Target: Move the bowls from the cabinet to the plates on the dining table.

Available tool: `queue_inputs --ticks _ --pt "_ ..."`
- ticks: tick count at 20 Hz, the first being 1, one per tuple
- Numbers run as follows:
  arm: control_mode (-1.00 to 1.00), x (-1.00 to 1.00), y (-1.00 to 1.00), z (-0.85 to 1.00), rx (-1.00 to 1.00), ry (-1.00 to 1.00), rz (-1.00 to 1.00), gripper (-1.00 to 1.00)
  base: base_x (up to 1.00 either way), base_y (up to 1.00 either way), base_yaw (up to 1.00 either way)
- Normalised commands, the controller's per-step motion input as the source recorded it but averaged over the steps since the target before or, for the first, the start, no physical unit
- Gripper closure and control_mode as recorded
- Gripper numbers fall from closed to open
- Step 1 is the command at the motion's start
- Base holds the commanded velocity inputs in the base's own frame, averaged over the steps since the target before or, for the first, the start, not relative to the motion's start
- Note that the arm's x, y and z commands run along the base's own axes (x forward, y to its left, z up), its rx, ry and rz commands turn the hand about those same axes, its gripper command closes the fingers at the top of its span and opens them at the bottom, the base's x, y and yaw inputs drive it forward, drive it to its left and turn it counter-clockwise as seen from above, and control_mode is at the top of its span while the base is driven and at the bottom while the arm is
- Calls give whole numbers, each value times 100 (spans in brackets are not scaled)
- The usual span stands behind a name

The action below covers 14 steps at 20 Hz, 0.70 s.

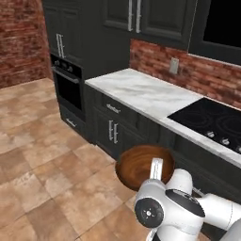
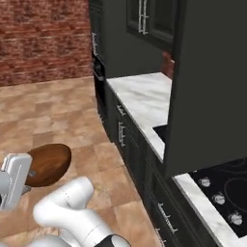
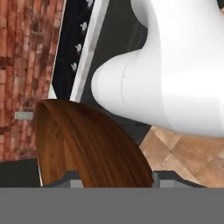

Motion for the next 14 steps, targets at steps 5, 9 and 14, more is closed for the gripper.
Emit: queue_inputs --ticks 5,9,14 --pt "100 0 0 0 0 0 0 100 32 45 59" --pt "100 0 0 0 0 0 0 100 32 36 63" --pt "100 0 0 0 0 0 0 100 30 38 64"
